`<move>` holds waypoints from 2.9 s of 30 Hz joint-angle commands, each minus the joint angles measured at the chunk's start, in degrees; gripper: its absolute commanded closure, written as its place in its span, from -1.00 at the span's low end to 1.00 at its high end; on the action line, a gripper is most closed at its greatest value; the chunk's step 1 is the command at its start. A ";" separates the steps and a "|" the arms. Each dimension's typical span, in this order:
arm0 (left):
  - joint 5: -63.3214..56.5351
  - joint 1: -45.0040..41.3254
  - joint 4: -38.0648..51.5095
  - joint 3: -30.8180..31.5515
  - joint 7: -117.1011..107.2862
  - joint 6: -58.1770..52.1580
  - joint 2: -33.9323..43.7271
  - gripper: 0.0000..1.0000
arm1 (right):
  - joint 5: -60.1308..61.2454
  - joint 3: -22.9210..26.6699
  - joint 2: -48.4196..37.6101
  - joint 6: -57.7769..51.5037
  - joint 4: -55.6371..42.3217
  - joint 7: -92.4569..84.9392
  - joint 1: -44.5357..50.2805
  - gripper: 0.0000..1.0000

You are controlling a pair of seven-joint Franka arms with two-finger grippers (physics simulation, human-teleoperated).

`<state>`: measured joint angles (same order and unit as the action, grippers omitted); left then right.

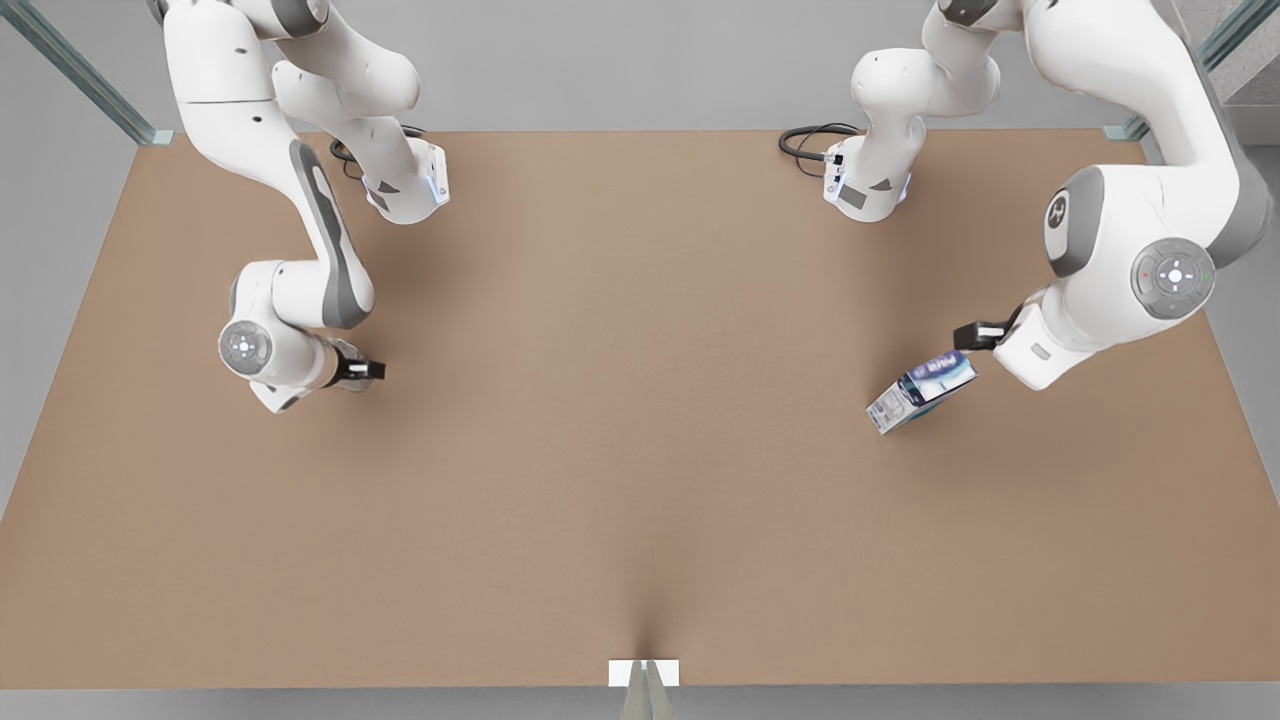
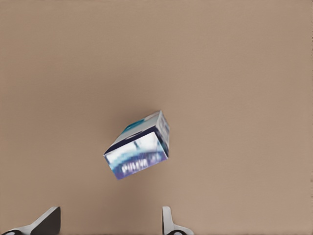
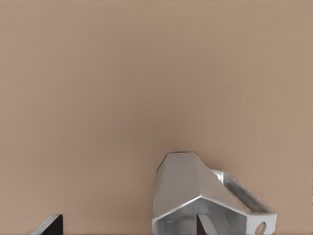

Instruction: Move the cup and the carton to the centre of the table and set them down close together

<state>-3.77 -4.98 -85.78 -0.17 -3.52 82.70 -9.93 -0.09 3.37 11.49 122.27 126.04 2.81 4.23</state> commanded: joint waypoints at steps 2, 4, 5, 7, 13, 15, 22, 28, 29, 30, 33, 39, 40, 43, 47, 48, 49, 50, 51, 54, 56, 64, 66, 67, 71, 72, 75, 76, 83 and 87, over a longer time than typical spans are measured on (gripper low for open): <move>-0.09 0.06 0.09 0.00 0.00 0.01 0.09 -1.00 | 0.00 -0.03 0.55 0.69 0.00 0.00 -0.10 -1.00; -0.01 0.06 0.09 0.00 0.00 0.01 0.00 -1.00 | 0.00 -0.03 1.26 1.48 0.09 0.00 -0.28 -1.00; -0.10 0.06 0.09 0.00 0.00 0.01 0.00 -1.00 | 0.00 -0.03 1.34 1.92 0.52 -0.09 -0.28 -1.00; -0.10 0.06 0.09 -0.09 0.00 0.01 -0.09 -1.00 | 0.00 -0.03 1.34 1.92 1.14 -0.09 -0.28 -1.00; -0.10 -0.29 0.09 0.00 0.00 -0.17 -0.09 -1.00 | 0.00 0.05 2.57 1.84 2.20 -0.09 -0.54 -1.00; -0.10 -0.29 0.09 0.00 0.00 -0.08 -0.17 -1.00 | 0.00 0.05 2.66 1.92 2.63 -0.09 -0.54 -1.00; -0.10 -0.38 0.26 0.00 0.00 -0.08 -0.17 -1.00 | -0.09 0.05 3.80 3.15 3.07 -0.09 -0.98 0.51; -0.10 -0.29 0.26 0.00 0.00 0.01 -0.61 -1.00 | -1.85 0.05 4.42 3.59 2.81 0.00 -1.42 0.57; -0.10 -0.29 0.26 0.00 0.00 0.10 -0.70 -1.00 | -1.85 0.05 4.33 3.42 2.90 0.00 -1.16 0.57; -0.10 -0.29 0.26 0.00 0.09 0.62 -0.70 -1.00 | -1.85 0.05 4.33 3.24 2.81 0.09 -0.72 0.57; -0.10 -0.29 0.18 0.00 0.09 0.71 -0.70 -1.00 | -1.93 -0.03 4.86 3.24 3.07 0.00 -0.54 0.57; -0.10 -0.21 0.18 0.00 0.18 0.80 -0.79 -1.00 | -1.93 -2.06 4.60 1.13 0.18 0.79 -0.63 0.57; -0.10 -0.21 0.18 0.00 0.18 0.89 -0.79 -1.00 | -2.11 -2.14 4.60 -0.27 -1.76 0.79 -0.54 0.57; -0.10 -0.12 0.26 0.00 0.61 1.15 -0.79 -1.00 | -1.14 -4.60 8.28 -2.47 -14.58 0.97 4.20 0.57; -0.01 0.41 0.96 0.00 2.99 1.06 -0.70 -1.00 | 2.02 -3.81 25.15 -2.56 -41.91 5.35 16.15 0.57; -0.01 0.59 1.40 -0.26 5.44 1.06 -0.70 -1.00 | 4.48 -3.73 28.67 -2.73 -49.21 6.94 18.26 0.57; -0.01 0.67 1.67 -0.44 8.87 1.06 -0.70 -1.00 | 7.72 -0.23 31.92 -2.65 -54.48 7.21 21.94 0.57; -0.09 1.03 2.02 -0.53 12.56 1.15 -0.70 -1.00 | 15.27 7.77 36.22 -2.65 -60.20 7.21 29.32 0.57; -0.10 1.11 2.46 -0.53 15.90 1.33 -0.79 -1.00 | 22.40 13.58 38.87 -2.65 -62.40 7.29 34.08 0.57; 0.08 0.76 4.66 -0.18 30.93 3.87 -1.40 -0.99 | 25.84 16.31 42.47 -2.21 -64.95 9.84 37.25 0.57; 0.52 0.23 5.01 1.75 38.14 6.78 -1.23 -1.00 | 33.22 22.11 45.90 -1.68 -68.38 11.07 40.59 0.57; -0.62 7.27 -1.05 5.62 67.94 14.60 -2.98 -0.99 | 34.28 22.29 48.36 1.05 -70.58 12.74 40.94 -0.33; -0.71 7.88 -3.60 5.36 69.61 18.37 -3.16 -0.99 | 34.28 22.29 48.28 1.04 -70.58 12.74 40.94 -0.33; -0.80 8.76 -3.69 5.18 71.10 19.43 -3.25 -0.99 | 34.28 22.29 48.28 0.96 -70.58 13.01 40.94 -0.33; -0.89 12.63 -6.33 5.27 71.10 21.10 -3.16 -1.00 | 34.28 22.29 48.28 0.87 -70.58 13.10 40.94 -0.44; -0.89 12.54 -7.38 5.27 71.02 21.37 -2.81 -1.00 | 34.28 22.29 48.19 0.87 -70.58 13.10 40.94 -0.50; -0.89 11.84 -10.28 5.45 70.93 21.80 -0.88 -0.99 | 34.28 22.20 47.93 0.78 -70.58 13.10 40.86 -1.00; -0.80 11.22 -13.44 5.45 70.93 24.00 0.96 -1.00 | 34.28 22.20 47.75 0.61 -70.58 13.10 40.86 -1.00; 0.43 7.71 -21.27 6.06 69.52 24.09 2.37 -1.00 | 24.01 22.29 32.29 -19.07 -69.61 7.31 36.37 -1.00; 0.35 7.35 -27.68 6.24 67.76 29.01 7.56 -1.00 | 2.11 26.07 19.81 -44.48 -69.44 -15.03 26.71 -1.00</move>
<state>-3.55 1.89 -114.24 6.06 64.14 111.73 -1.91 1.20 26.45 27.82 78.76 60.75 -11.60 27.80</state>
